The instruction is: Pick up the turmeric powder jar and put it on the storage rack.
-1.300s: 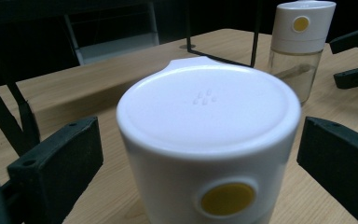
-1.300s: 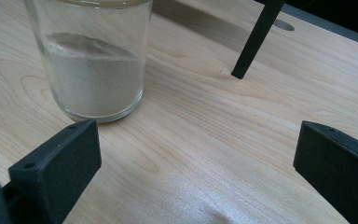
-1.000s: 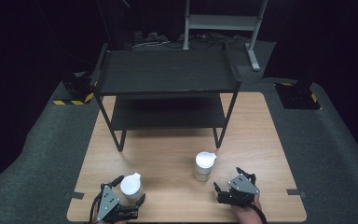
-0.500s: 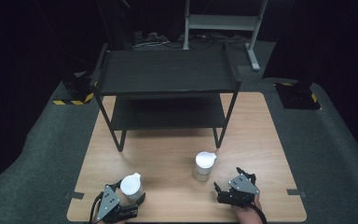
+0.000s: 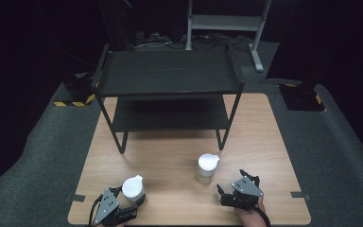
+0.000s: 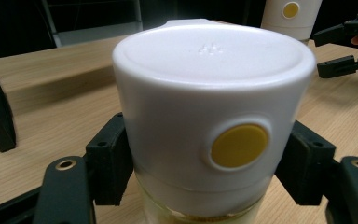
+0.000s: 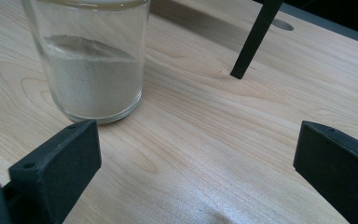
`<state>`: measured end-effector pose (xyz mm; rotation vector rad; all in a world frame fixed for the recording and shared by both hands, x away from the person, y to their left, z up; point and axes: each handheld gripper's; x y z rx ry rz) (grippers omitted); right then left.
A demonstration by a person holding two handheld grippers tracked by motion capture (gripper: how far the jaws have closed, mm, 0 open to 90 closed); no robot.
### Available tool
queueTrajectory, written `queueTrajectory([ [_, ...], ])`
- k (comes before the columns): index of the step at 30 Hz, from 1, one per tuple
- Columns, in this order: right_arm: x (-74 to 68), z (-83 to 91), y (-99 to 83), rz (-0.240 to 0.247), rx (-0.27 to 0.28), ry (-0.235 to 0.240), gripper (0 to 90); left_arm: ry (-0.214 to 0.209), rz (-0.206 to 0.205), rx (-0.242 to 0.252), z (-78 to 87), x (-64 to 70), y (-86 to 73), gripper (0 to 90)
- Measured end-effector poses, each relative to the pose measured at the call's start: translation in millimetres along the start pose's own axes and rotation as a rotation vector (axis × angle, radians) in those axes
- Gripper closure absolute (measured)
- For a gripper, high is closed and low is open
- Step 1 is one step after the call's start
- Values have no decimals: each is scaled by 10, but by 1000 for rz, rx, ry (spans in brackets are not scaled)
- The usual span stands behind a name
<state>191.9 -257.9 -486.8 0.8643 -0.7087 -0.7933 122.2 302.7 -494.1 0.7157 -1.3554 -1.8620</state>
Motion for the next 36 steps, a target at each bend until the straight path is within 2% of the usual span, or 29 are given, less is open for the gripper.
queueTrajectory([
  [12,7,-1,1,-2,0,3,3,0,9,-5,-6,-12,28,305],
  [19,6,-1,3,0,-1,4,3,3,24,15,5,-1,60,306],
  [27,-5,-4,10,7,-6,-1,3,8,32,43,48,-3,226,306],
  [35,-19,-12,30,16,-16,-5,3,33,17,92,99,-6,492,306],
  [36,-27,-14,36,20,-20,-7,3,35,14,106,100,-19,562,306],
])
Point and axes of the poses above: each handheld gripper's, and its own axes: z roughly backward along the jaws, y roughly out of its top, x roughly to its right, and after that the axes turned 2 degrees about -x, right-handed
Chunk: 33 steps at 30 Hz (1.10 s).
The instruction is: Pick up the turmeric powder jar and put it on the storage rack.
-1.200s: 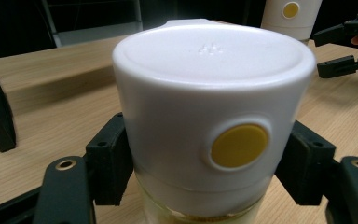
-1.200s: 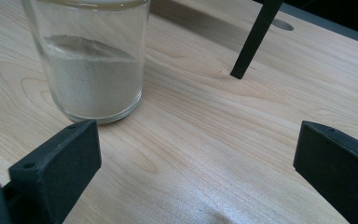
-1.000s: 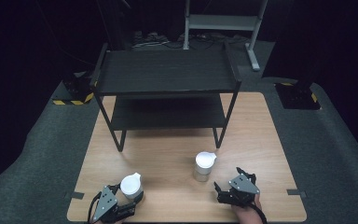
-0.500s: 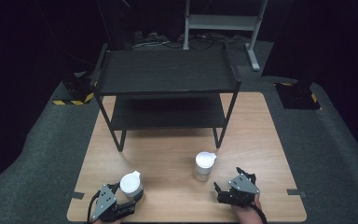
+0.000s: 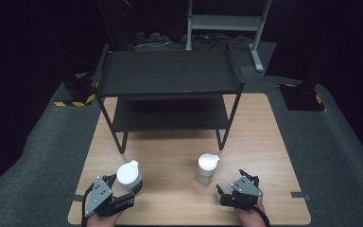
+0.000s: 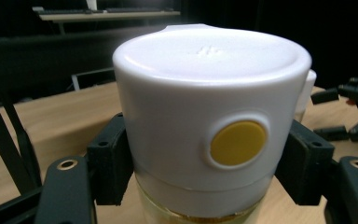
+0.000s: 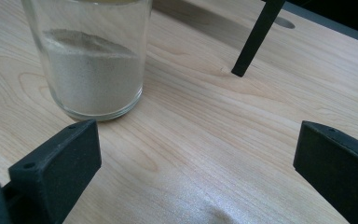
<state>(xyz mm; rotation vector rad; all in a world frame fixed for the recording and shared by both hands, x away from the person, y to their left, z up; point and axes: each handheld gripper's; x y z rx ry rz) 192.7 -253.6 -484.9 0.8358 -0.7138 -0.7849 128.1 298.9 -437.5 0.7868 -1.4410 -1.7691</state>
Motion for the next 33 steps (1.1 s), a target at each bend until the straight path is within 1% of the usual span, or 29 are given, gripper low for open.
queueTrajectory([
  [1,0,0,0,0,0,0,3,0,0,0,0,0,0,306],
  [6,-4,-3,6,5,-3,0,3,2,4,22,-24,-30,127,306],
  [11,2,0,-1,2,1,2,3,-1,-5,32,-44,-62,265,306],
  [19,5,-1,1,2,0,3,3,-2,7,65,-73,-143,483,306],
  [25,6,-2,1,2,0,4,3,-2,2,80,-91,-199,646,306],
  [27,8,-2,2,1,-1,5,3,1,-3,89,-93,-213,706,306],
  [30,9,-2,2,2,-1,5,3,-1,1,103,-95,-240,784,306],
  [33,11,-2,1,1,-1,6,3,3,-6,115,-95,-258,876,306],
])
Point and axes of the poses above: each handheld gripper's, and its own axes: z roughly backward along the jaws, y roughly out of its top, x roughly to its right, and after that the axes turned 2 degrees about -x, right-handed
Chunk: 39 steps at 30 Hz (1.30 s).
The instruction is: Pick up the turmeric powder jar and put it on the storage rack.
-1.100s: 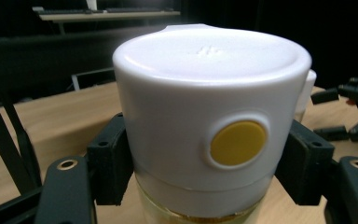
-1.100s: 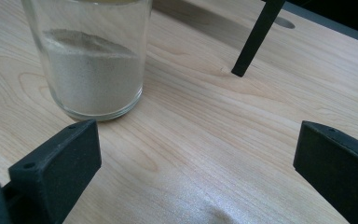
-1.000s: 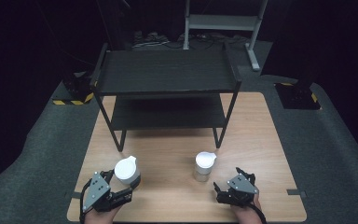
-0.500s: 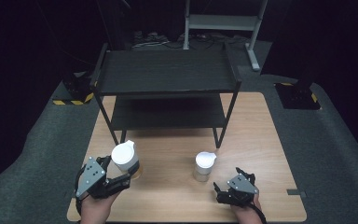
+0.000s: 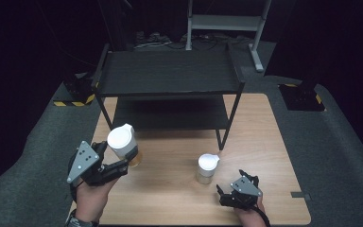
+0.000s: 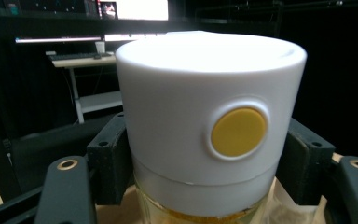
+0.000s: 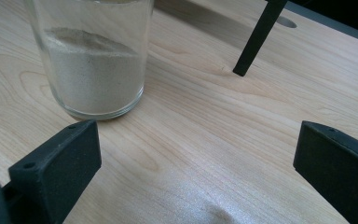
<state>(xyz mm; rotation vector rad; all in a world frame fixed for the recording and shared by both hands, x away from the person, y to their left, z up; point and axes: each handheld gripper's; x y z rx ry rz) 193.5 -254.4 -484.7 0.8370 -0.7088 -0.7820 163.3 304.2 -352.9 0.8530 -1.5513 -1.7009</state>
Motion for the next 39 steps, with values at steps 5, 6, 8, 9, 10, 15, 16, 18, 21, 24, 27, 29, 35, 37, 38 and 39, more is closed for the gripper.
queueTrajectory([
  [5,3,1,-2,-1,1,1,3,5,-19,19,-14,-26,155,306],
  [6,4,0,-2,-1,1,1,3,5,-21,22,-19,-32,182,306],
  [8,4,0,-1,-2,1,2,3,6,-29,24,-28,-40,240,306],
  [9,5,0,-1,-2,1,2,3,6,-32,26,-32,-43,261,306],
  [10,6,0,-2,-2,1,2,3,6,-36,27,-37,-46,287,306],
  [15,5,1,-3,-2,2,2,3,10,-50,34,-73,-57,406,306],
  [16,6,1,-3,-2,1,2,3,12,-54,33,-83,-61,438,306],
  [18,7,0,-2,-2,1,3,3,13,-56,35,-98,-75,485,306],
  [21,11,2,-4,-5,2,4,3,16,-61,36,-119,-95,558,306],
  [24,15,1,-4,-7,2,5,3,19,-66,42,-138,-116,643,306],
  [27,15,1,-5,-7,3,5,3,20,-71,51,-165,-138,725,306],
  [29,16,2,-5,-8,3,5,3,24,-76,54,-179,-143,770,306],
  [35,17,4,-8,-13,4,4,3,18,-79,72,-239,-180,912,306],
  [37,15,3,-8,-12,4,3,3,19,-83,70,-265,-185,970,306],
  [38,15,4,-9,-11,5,4,3,20,-87,69,-276,-187,992,306],
  [39,16,4,-10,-10,5,5,3,22,-91,69,-294,-184,1025,306],
])
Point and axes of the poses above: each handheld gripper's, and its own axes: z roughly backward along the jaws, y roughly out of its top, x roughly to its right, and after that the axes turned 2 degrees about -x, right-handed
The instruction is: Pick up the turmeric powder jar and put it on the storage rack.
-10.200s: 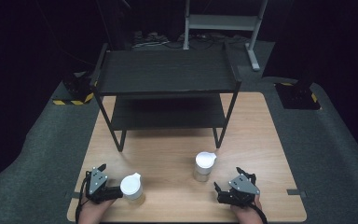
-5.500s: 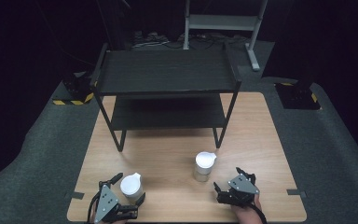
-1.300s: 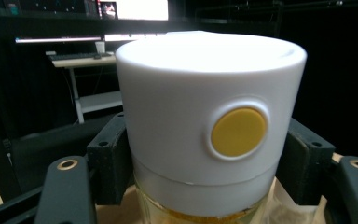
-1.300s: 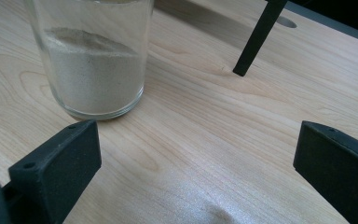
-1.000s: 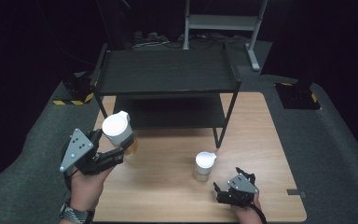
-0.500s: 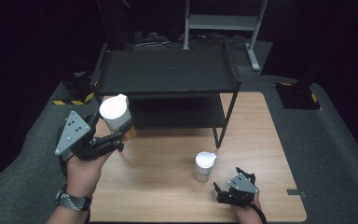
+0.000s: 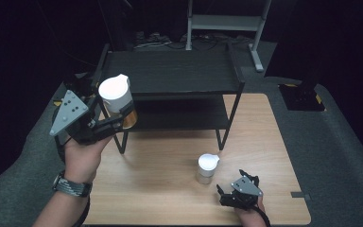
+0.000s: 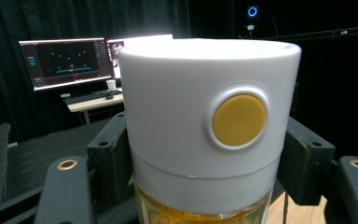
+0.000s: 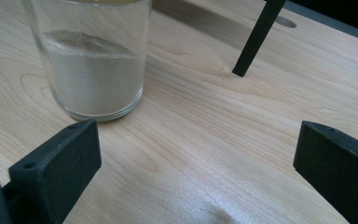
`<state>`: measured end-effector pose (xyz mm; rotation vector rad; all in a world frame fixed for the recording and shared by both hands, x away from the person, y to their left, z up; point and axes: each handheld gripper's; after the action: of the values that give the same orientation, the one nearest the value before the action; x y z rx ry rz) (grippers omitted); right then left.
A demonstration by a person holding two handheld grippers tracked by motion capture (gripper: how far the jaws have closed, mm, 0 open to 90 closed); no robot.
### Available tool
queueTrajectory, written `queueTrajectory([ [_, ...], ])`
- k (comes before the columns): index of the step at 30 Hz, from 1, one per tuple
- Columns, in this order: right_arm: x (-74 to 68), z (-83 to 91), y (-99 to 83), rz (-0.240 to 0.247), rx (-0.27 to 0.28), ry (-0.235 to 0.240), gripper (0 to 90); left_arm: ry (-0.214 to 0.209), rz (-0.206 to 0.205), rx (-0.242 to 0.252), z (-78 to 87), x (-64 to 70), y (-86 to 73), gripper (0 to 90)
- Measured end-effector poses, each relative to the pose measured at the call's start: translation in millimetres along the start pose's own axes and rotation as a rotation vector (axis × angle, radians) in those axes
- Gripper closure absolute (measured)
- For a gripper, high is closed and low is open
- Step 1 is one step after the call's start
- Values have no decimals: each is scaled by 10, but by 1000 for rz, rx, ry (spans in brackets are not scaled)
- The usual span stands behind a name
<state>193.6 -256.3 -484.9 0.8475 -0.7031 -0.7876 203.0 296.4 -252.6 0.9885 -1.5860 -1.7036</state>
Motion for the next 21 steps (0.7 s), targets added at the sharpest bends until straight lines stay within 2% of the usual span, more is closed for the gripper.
queueTrajectory([
  [12,8,3,-11,-4,6,2,3,21,-11,15,-214,-31,209,306],
  [21,10,3,-11,-5,6,3,3,41,19,21,-393,-113,252,306],
])
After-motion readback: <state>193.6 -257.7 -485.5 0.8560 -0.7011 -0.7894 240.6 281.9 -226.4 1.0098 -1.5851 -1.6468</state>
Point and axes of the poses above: each handheld gripper's, and its own axes: z roughly backward along the jaws, y roughly out of its top, x roughly to its right, and after that the axes turned 2 degrees about -x, right-handed
